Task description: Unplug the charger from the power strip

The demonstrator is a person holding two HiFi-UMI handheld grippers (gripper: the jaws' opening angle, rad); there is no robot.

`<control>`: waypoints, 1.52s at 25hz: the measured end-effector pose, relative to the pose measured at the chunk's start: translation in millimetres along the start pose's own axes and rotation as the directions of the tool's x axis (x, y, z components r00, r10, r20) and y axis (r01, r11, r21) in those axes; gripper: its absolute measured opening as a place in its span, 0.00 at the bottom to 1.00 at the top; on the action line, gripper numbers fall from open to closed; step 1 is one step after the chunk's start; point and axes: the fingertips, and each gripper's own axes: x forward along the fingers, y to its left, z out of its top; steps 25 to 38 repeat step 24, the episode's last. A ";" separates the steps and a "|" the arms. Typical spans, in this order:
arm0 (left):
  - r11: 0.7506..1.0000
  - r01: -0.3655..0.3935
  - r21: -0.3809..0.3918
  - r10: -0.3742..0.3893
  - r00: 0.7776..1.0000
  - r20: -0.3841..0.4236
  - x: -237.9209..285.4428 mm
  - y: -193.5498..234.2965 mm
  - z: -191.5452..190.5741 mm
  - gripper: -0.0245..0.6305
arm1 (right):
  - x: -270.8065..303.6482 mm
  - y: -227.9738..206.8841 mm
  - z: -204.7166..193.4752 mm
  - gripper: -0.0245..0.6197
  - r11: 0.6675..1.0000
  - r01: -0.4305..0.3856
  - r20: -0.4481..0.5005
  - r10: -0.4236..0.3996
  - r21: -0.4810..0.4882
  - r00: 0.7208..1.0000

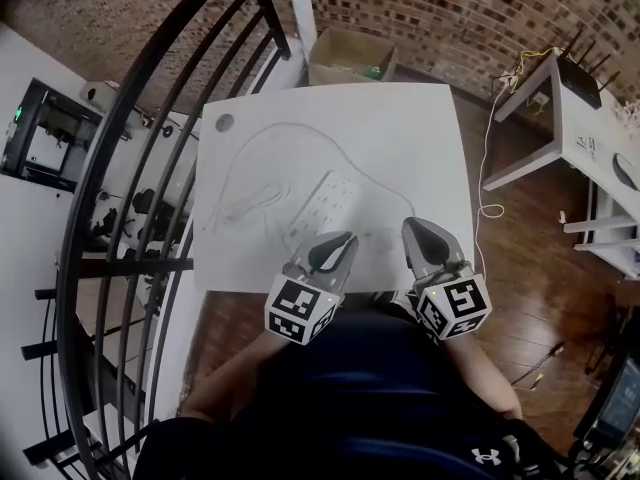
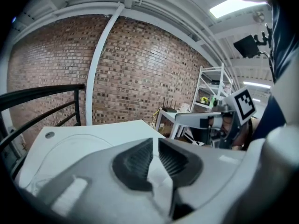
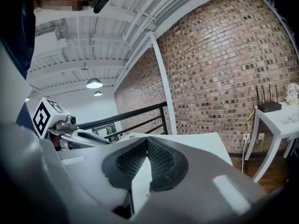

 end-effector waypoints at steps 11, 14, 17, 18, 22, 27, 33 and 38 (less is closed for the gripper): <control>1.000 -0.020 0.017 0.020 1.000 0.001 6.6 -2.6 -0.1 0.10 | -0.9 -6.2 -10.4 0.05 1.000 -0.016 -0.023 0.016 0.002 1.000; 1.000 -0.013 0.009 0.013 1.000 -0.007 7.8 -3.2 -1.6 0.10 | -0.6 -6.6 -11.7 0.05 1.000 -0.017 -0.034 0.017 0.006 0.999; 1.000 -0.005 0.000 0.005 1.000 -0.011 8.4 -2.6 -7.3 0.10 | -0.5 -5.8 -17.1 0.05 1.000 -0.013 -0.043 0.013 0.006 0.999; 1.000 -0.007 -0.002 0.007 1.000 -0.012 8.3 -1.8 -8.9 0.10 | 0.1 -5.3 -18.8 0.05 1.000 -0.016 -0.046 0.016 0.006 0.999; 1.000 -0.017 -0.010 0.017 1.000 -0.016 11.1 -8.0 -11.5 0.10 | -4.5 -7.4 -21.3 0.05 0.999 -0.034 -0.059 0.034 0.004 0.998; 1.000 -0.018 -0.014 0.017 1.000 -0.017 15.4 -16.0 -10.5 0.10 | -11.3 -11.9 -20.4 0.05 0.999 -0.039 -0.066 0.039 0.000 0.997; 1.000 -0.018 -0.014 0.017 1.000 -0.017 15.4 -16.0 -10.5 0.10 | -11.3 -11.9 -20.4 0.05 0.999 -0.039 -0.066 0.039 0.000 0.997; 1.000 -0.018 -0.014 0.017 1.000 -0.017 15.4 -16.0 -10.5 0.10 | -11.3 -11.9 -20.4 0.05 0.999 -0.039 -0.066 0.039 0.000 0.997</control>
